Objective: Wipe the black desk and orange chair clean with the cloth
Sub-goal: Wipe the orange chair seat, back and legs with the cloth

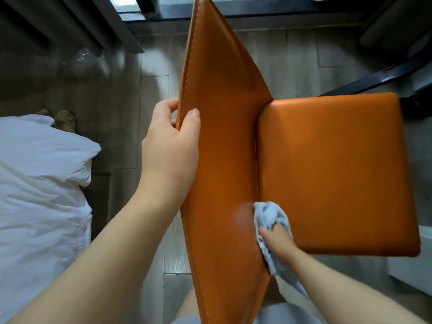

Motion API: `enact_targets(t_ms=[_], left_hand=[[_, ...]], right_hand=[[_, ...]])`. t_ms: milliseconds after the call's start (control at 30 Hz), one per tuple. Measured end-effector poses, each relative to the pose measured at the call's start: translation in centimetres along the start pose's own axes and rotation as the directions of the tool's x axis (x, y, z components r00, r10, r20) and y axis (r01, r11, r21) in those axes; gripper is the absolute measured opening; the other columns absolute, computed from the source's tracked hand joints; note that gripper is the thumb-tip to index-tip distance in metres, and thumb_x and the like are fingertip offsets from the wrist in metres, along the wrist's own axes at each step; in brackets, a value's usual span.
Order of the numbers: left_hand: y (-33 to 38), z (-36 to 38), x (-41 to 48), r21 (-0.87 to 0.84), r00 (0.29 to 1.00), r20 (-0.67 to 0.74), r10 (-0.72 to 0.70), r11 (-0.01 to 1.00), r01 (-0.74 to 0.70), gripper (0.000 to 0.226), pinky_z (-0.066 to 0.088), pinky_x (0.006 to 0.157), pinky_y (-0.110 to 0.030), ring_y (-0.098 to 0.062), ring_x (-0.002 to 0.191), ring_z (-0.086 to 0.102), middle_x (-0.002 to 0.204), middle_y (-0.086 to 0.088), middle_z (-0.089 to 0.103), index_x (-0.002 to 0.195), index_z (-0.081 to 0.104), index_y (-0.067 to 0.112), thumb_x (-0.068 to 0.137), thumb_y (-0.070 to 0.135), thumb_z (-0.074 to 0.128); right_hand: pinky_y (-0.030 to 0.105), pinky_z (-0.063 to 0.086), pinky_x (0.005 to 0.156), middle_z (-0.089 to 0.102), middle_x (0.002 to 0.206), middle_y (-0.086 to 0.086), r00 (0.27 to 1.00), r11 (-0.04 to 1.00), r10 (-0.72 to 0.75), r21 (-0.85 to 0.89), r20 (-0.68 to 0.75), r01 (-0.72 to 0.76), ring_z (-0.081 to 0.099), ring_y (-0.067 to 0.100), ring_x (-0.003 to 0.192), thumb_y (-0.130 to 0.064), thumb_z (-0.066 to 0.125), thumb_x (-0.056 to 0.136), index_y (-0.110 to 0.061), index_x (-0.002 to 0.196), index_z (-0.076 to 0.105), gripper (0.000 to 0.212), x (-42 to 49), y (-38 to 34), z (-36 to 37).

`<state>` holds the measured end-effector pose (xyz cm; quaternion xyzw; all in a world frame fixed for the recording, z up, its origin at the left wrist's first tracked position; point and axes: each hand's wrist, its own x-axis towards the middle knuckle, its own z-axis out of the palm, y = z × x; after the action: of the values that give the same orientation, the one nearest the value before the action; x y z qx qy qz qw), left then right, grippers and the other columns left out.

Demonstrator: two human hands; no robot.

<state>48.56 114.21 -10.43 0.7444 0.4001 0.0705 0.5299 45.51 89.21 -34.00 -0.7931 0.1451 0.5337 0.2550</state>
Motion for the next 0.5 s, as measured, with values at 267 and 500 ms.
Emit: enact_targets(t_ms=[267,500], left_hand=[[0.0,0.0,0.0,0.004,1.000,-0.014,-0.018,1.000,0.018,0.017,0.045,0.057,-0.017,0.001,0.071,0.061,0.087,0.017,0.058,0.113,0.044,0.036,0.097,0.040,0.043],[0.2,0.2,-0.7,-0.053,0.999,0.015,-0.029,0.998,0.030,0.032,0.043,0.063,-0.020,-0.003,0.083,0.056,0.099,0.013,0.057,0.128,0.044,0.028,0.098,0.038,0.041]], right_hand=[[0.036,0.053,0.062,0.064,0.070,0.010,0.915,0.860,-0.338,0.323,-0.220,0.395,0.063,0.027,0.065,-0.031,0.053,0.076,-0.016,0.073,0.056,0.016,-5.3,-16.2,-2.1],[0.035,0.052,0.081,0.064,0.087,0.007,0.900,0.904,-0.364,0.141,-0.241,0.404,0.062,0.024,0.090,-0.037,0.052,0.074,-0.023,0.088,0.060,0.021,-12.9,-7.4,0.3]])
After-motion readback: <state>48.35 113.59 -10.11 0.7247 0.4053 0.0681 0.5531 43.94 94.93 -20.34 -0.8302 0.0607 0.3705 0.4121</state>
